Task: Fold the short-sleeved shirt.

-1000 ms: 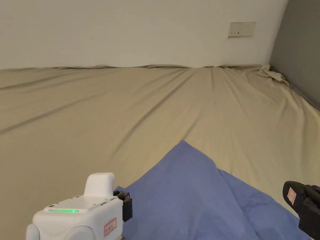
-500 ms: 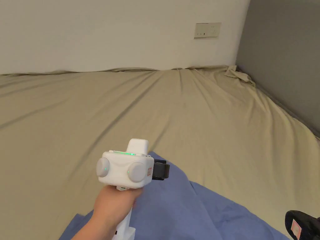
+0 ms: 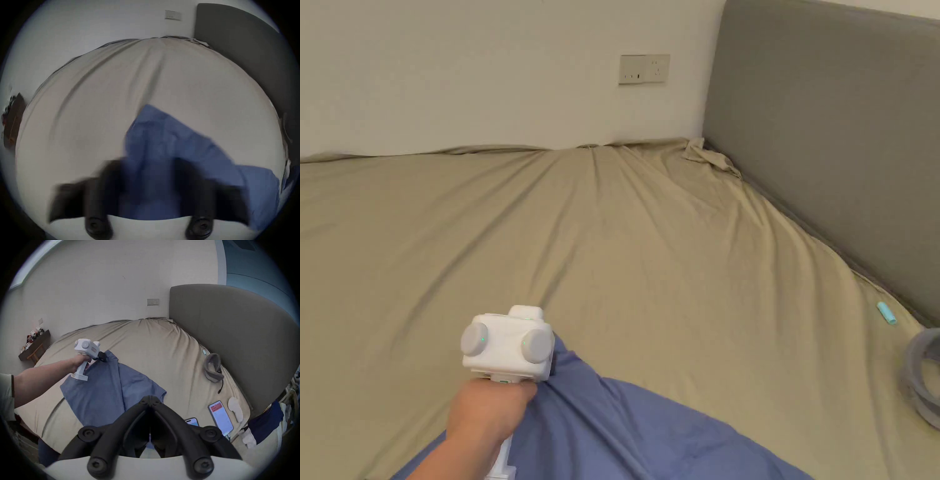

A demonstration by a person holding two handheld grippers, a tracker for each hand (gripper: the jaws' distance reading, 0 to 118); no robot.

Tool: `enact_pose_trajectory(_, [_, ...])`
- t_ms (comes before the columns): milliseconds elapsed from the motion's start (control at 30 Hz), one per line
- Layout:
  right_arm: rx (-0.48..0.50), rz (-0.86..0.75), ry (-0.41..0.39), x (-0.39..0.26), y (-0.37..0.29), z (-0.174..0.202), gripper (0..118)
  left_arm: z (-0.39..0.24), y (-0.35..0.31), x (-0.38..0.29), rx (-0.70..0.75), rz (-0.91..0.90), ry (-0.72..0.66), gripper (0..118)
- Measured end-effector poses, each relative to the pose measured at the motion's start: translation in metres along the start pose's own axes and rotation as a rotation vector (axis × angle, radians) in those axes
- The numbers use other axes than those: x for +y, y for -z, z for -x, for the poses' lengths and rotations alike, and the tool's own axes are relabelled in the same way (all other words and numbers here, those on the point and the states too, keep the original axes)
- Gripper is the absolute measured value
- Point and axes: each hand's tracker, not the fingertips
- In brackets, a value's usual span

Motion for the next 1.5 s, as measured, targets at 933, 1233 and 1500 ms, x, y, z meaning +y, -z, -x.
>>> enact_pose_trajectory(933, [0.071,0.453,0.261,-0.082,0.126,0.003,13,0.113,-0.38,-0.251,-0.174,-0.44,-0.546,0])
enact_pose_trajectory(1233, [0.098,-0.035,-0.172,0.066,0.029,0.058,13,0.145,-0.437,-0.193,-0.111,-0.602,-0.612,0])
enact_pose_trajectory(1500, [0.014,-0.3,-0.241,0.239,-0.015,0.077,13,0.226,-0.522,-0.153,-0.006,-0.827,-0.757,0])
